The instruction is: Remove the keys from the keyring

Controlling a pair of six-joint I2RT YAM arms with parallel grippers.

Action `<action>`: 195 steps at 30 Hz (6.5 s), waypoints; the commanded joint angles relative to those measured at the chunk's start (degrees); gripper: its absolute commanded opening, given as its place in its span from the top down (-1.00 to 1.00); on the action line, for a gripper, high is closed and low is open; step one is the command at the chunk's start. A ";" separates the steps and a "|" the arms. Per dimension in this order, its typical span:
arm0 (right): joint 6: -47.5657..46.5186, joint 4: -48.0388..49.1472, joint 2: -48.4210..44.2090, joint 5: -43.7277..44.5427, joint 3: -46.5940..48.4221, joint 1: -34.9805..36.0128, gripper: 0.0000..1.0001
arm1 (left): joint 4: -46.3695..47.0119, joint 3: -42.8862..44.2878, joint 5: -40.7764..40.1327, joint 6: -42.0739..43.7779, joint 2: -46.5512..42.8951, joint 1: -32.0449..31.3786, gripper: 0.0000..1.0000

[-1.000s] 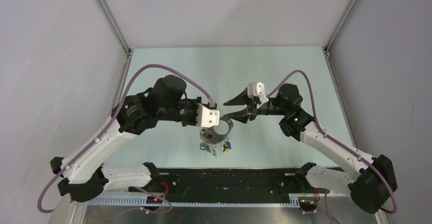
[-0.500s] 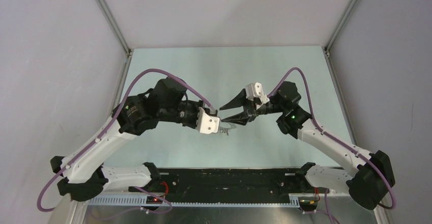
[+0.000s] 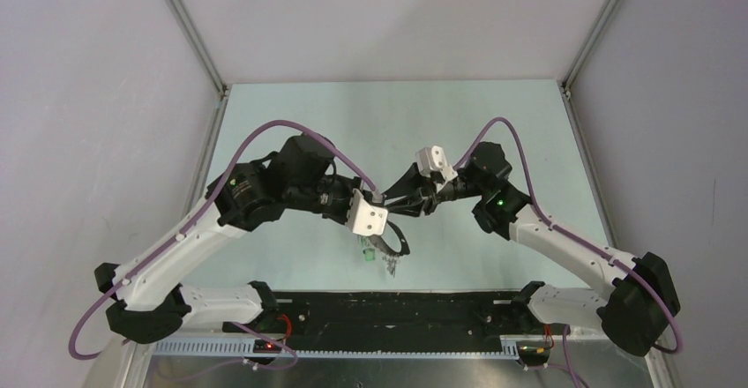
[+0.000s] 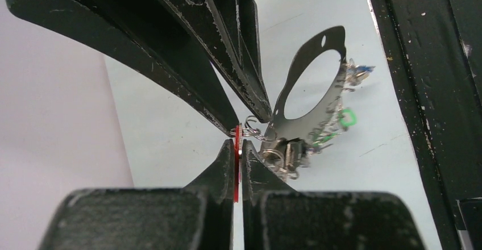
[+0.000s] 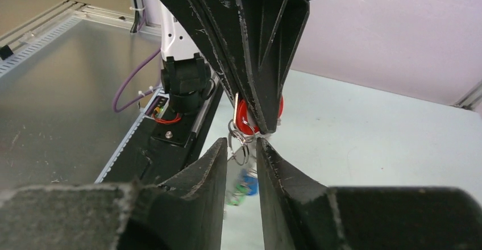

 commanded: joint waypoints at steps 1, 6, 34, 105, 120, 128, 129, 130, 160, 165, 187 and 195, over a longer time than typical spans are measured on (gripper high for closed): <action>0.12 1.12 0.27 -0.32 2.97 0.96 0.44 | 2.89 3.16 0.75 1.70 -0.43 -0.41 1.00; -0.08 0.41 0.98 -0.33 3.05 1.28 0.52 | 3.39 3.44 0.43 1.77 -0.73 -0.50 1.00; 17.00 20.03 -5.64 6.59 -4.85 -2.68 1.00 | 7.28 -5.04 -3.35 -2.76 -3.38 -0.51 1.00; 7.87 17.86 -0.35 4.56 -5.38 -0.09 0.30 | 10.16 -2.01 -1.05 -0.81 -3.83 -0.50 1.00; 11.13 17.23 -1.16 6.15 -4.58 -1.82 1.00 | 10.15 -4.60 -3.66 -2.24 -5.98 -0.50 1.00; 26.87 39.09 -3.58 12.09 -9.91 -9.30 1.00 | 10.11 -9.42 -3.06 -3.66 -8.01 -0.50 1.00; 29.72 41.21 -3.18 12.48 -10.30 -9.62 1.00 | 10.11 -9.49 -2.70 -3.75 -8.00 -0.50 1.00; 31.84 44.64 -2.58 12.95 -10.88 -9.86 1.00 | 10.11 -9.62 -1.80 -3.89 -7.84 -0.50 1.00; 11.55 12.03 -21.65 41.86 -15.79 -12.31 1.00 | 24.30 -7.27 0.81 -35.62 6.01 8.78 0.98; 5.64 1.92 -28.92 56.05 -15.72 -14.75 1.00 | 33.69 -7.48 -5.07 -52.02 15.42 10.03 0.90; 10.22 -9.84 -25.72 72.30 -11.31 -29.67 1.00 | 47.47 38.85 -4.74 -78.05 74.18 17.60 0.93; 10.28 -5.38 -13.72 72.76 -7.85 -32.20 1.00 | 48.82 22.90 -7.56 -77.87 64.61 26.16 0.92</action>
